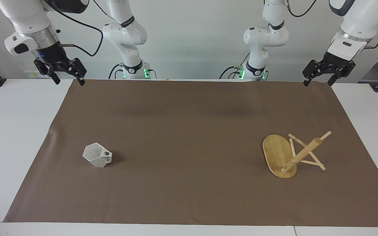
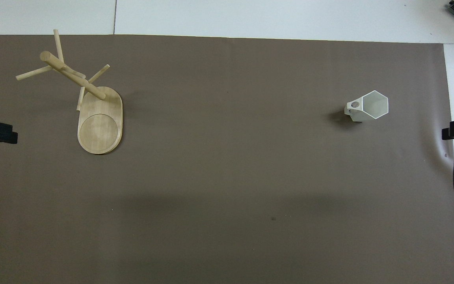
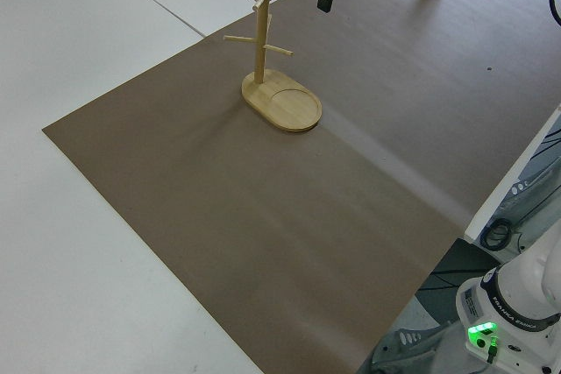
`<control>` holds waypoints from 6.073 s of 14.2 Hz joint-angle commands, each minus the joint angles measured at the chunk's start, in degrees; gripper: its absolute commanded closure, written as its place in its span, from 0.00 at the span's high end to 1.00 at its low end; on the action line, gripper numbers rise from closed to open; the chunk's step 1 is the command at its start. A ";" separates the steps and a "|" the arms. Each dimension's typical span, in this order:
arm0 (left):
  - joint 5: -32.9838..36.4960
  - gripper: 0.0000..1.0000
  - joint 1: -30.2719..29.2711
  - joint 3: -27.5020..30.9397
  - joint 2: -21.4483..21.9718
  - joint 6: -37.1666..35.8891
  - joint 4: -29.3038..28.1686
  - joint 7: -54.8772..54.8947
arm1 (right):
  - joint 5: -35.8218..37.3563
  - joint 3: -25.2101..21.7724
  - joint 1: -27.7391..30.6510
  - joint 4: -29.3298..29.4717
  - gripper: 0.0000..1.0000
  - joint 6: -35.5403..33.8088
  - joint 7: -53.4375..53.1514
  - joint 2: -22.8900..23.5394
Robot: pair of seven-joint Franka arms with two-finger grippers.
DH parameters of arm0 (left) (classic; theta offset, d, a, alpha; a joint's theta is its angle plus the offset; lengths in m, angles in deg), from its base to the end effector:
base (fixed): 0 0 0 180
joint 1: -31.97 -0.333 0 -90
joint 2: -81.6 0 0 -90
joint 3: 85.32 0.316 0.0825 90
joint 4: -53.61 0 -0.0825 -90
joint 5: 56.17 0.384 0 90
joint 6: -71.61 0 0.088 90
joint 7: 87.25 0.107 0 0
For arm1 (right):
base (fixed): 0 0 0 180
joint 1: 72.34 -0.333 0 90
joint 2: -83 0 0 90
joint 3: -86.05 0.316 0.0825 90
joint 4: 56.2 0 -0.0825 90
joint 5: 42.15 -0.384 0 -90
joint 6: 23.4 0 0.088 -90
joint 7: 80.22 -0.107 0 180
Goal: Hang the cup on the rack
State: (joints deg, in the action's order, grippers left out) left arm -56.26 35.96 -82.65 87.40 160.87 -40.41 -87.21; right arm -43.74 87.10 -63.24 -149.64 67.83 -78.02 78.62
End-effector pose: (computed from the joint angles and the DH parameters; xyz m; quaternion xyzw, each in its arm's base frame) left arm 0.5212 -0.0108 0.6447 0.9999 -0.0120 0.0090 0.0032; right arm 0.5279 -0.0713 0.6396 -0.9984 0.0511 -0.0200 0.0114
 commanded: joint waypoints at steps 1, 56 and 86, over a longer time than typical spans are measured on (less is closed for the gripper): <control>0.10 1.00 -0.47 0.41 0.53 -1.01 -0.11 0.22 | 0.98 0.27 0.04 -0.96 1.00 1.32 -1.68 -0.36; 0.10 1.00 -0.64 0.32 0.53 -0.92 -0.11 0.22 | 0.36 0.44 1.27 -12.47 1.00 44.38 1.84 19.59; 0.10 1.00 -0.64 0.32 0.53 -0.92 -0.11 0.22 | 0.45 1.94 1.09 -13.00 0.58 47.28 5.62 23.02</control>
State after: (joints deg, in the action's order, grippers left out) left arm -56.26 35.53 -82.29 87.40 160.68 -40.41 -87.21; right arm -43.74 88.35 -62.79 -162.39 115.00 -72.50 101.60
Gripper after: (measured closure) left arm 0.000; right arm 0.361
